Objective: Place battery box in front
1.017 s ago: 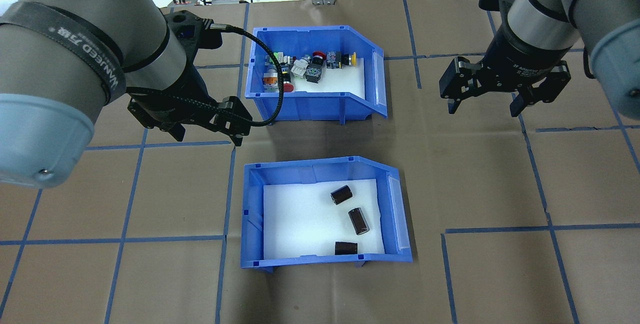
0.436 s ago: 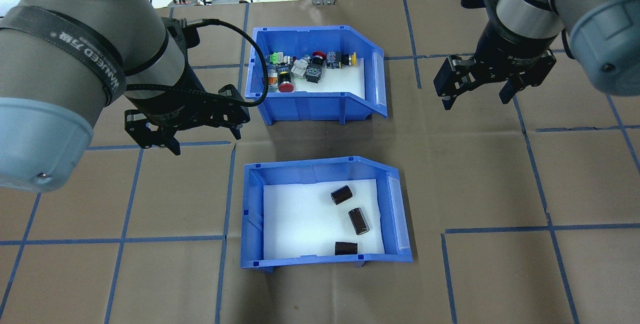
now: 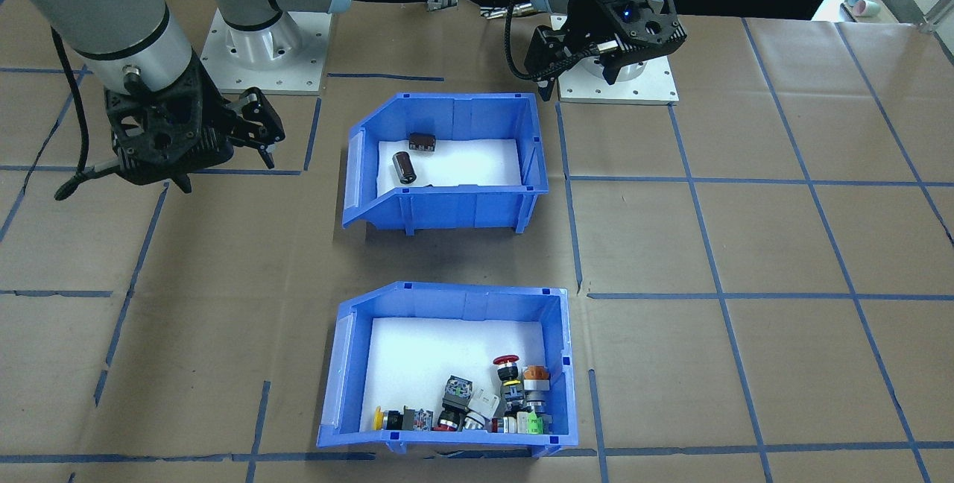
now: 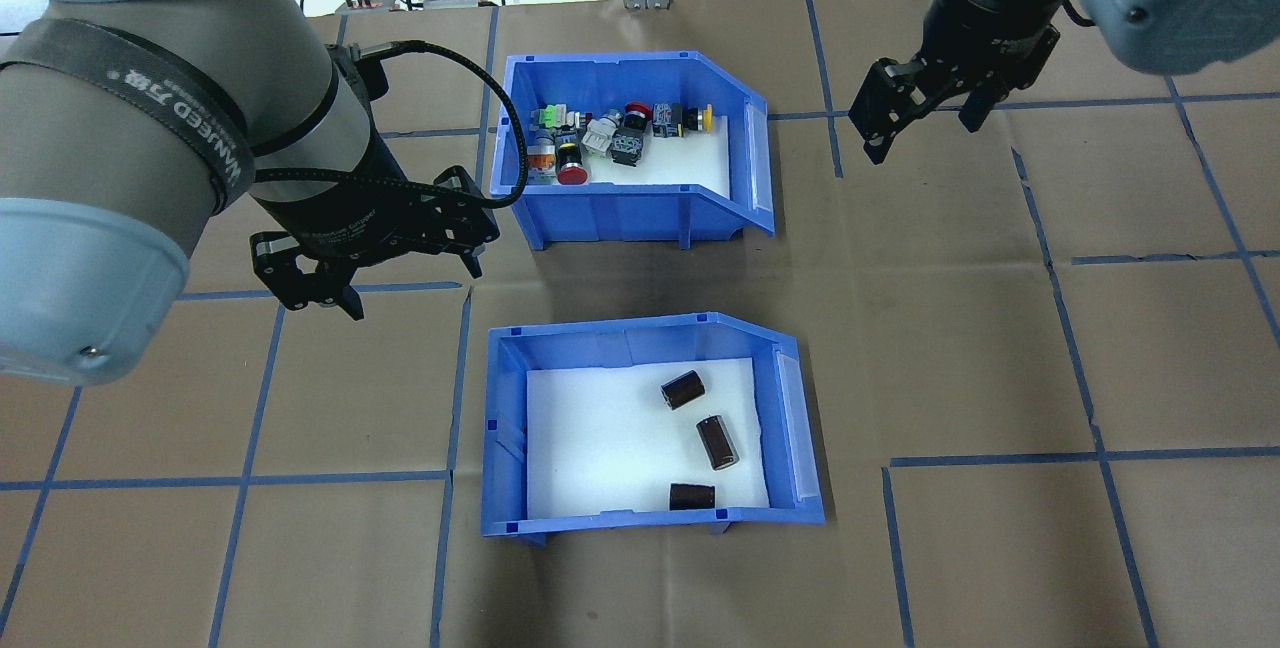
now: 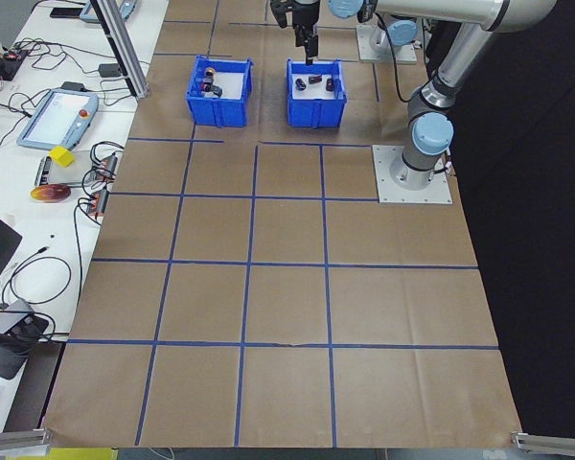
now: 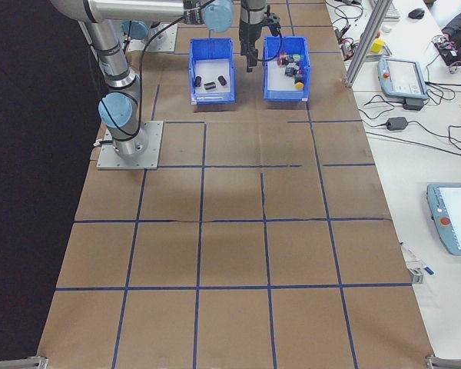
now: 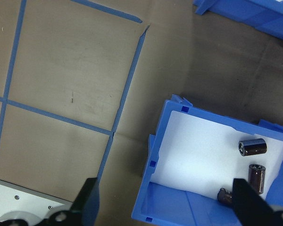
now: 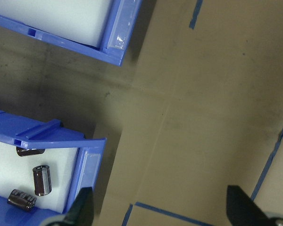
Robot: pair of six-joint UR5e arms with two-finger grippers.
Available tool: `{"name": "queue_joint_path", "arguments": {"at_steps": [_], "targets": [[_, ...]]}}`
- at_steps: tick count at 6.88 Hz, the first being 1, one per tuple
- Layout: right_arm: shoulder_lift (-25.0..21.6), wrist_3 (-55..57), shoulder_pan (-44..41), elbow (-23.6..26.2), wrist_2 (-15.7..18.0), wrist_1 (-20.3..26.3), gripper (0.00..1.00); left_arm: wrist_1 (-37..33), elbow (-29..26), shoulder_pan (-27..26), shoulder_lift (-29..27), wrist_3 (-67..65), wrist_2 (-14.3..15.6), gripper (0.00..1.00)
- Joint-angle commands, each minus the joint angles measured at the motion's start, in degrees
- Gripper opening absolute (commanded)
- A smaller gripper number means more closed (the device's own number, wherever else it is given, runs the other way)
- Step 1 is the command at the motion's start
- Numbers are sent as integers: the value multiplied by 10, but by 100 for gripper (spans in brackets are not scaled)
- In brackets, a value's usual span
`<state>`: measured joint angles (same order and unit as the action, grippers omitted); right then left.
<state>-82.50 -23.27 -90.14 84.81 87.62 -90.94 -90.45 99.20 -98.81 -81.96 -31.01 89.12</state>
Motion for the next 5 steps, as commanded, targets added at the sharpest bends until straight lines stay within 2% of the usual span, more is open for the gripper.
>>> {"name": "queue_joint_path", "arguments": {"at_steps": [1,3,4,5], "targets": [[57,-171,-13,-66,-1,-2,100,16,9,-6,-6,-189,-14,99],[105,-328,-53,-117,6,-7,100,9,35,-27,0,-355,-15,99],[135,-379,-79,-146,7,-7,100,18,69,-56,0,-477,-15,99],[164,-396,-106,-172,8,-6,100,59,105,-96,-5,-590,-15,99]]}}
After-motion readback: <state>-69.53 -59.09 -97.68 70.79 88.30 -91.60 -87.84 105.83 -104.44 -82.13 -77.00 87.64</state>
